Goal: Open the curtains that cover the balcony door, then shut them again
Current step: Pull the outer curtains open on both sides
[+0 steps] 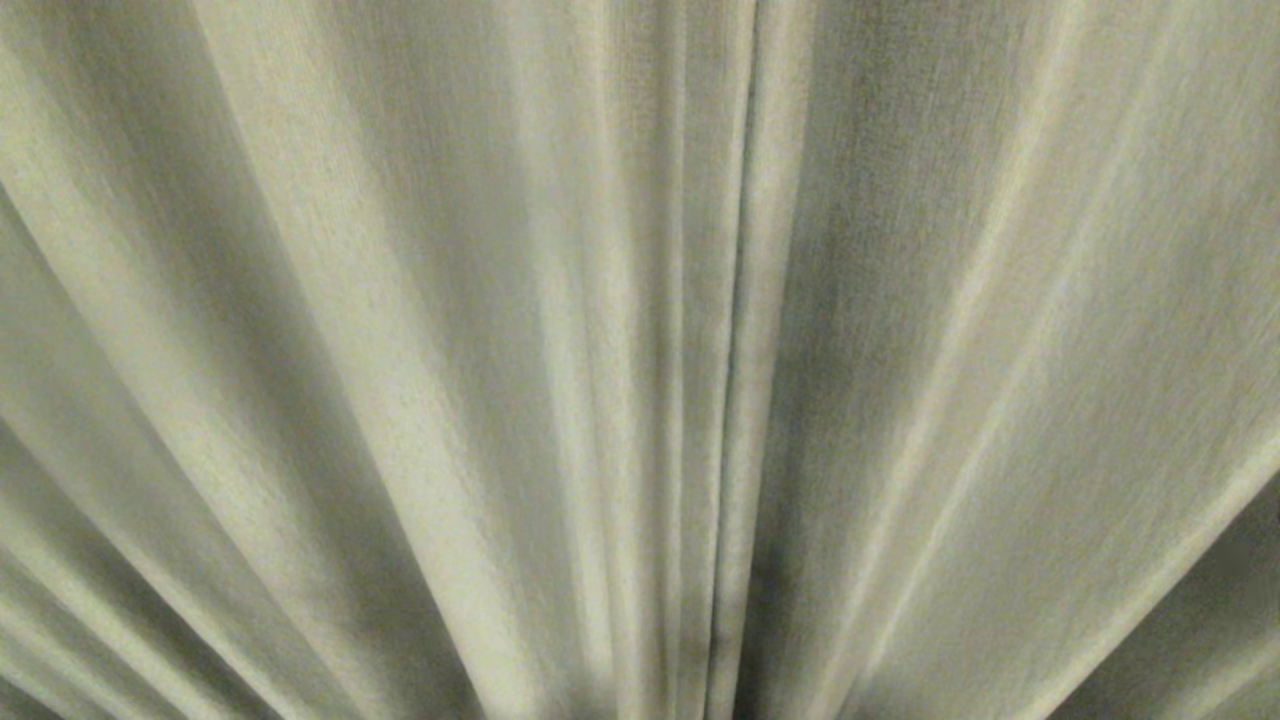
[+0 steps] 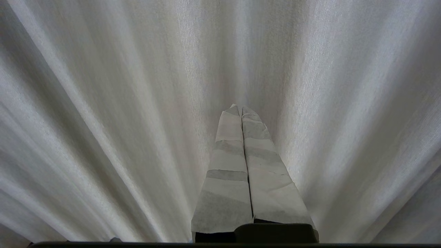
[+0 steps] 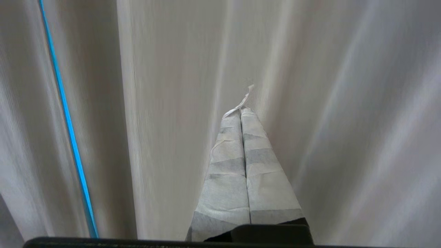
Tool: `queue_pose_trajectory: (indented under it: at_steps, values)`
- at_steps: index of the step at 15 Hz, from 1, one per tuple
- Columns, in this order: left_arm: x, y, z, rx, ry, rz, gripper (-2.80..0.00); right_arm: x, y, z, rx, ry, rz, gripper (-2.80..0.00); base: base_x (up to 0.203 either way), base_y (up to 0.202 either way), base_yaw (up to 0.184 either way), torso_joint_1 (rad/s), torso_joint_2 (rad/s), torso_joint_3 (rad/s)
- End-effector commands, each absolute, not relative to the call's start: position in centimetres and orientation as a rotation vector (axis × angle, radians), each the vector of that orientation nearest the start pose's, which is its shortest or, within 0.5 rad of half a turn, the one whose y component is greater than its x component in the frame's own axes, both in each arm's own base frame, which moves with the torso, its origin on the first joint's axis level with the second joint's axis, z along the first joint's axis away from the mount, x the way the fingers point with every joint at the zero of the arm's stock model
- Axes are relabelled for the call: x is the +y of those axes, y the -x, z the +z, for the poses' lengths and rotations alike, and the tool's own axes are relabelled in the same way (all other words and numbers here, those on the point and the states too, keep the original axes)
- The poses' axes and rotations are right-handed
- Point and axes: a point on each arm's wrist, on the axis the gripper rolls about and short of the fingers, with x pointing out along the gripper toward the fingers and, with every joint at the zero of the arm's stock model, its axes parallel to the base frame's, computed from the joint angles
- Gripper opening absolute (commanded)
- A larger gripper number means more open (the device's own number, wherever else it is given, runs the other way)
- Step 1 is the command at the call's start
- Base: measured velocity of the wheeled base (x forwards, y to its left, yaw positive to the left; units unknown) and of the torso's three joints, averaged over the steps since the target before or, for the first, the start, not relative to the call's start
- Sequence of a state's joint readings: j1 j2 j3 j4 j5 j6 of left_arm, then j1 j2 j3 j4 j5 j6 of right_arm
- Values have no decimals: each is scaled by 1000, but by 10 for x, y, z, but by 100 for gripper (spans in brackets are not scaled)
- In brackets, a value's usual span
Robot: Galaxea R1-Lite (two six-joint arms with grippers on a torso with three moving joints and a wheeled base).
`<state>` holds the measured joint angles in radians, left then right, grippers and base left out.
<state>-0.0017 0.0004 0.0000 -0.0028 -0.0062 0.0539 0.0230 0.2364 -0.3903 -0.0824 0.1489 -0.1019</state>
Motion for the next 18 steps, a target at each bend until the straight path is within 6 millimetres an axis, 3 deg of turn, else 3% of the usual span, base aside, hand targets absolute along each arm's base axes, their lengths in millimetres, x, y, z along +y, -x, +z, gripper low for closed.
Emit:
queue_pose_trajectory:
  at_steps: [1, 5, 6, 13, 18]
  values:
    - [0, 23, 76, -3, -54, -8, -280, 4, -6, 225, -161, 109, 183, -280, 0, 0, 0, 0, 0, 0]
    - [0, 23, 76, -3, -55, -8, -280, 6, -41, 257, -184, 108, 196, -280, 0, 0, 0, 0, 0, 0]
    - [0, 23, 76, -3, -55, -8, -280, 6, -42, 257, -185, 106, 196, 0, 0, 0, 0, 0, 0, 0]
    - [0, 23, 76, -3, -54, -8, -280, 6, -45, 261, -179, 26, 205, 0, 0, 0, 0, 0, 0, 0]
    - [0, 23, 76, -3, -55, -8, -280, 7, -63, 280, -171, 27, 195, 0, 0, 0, 0, 0, 0, 0]
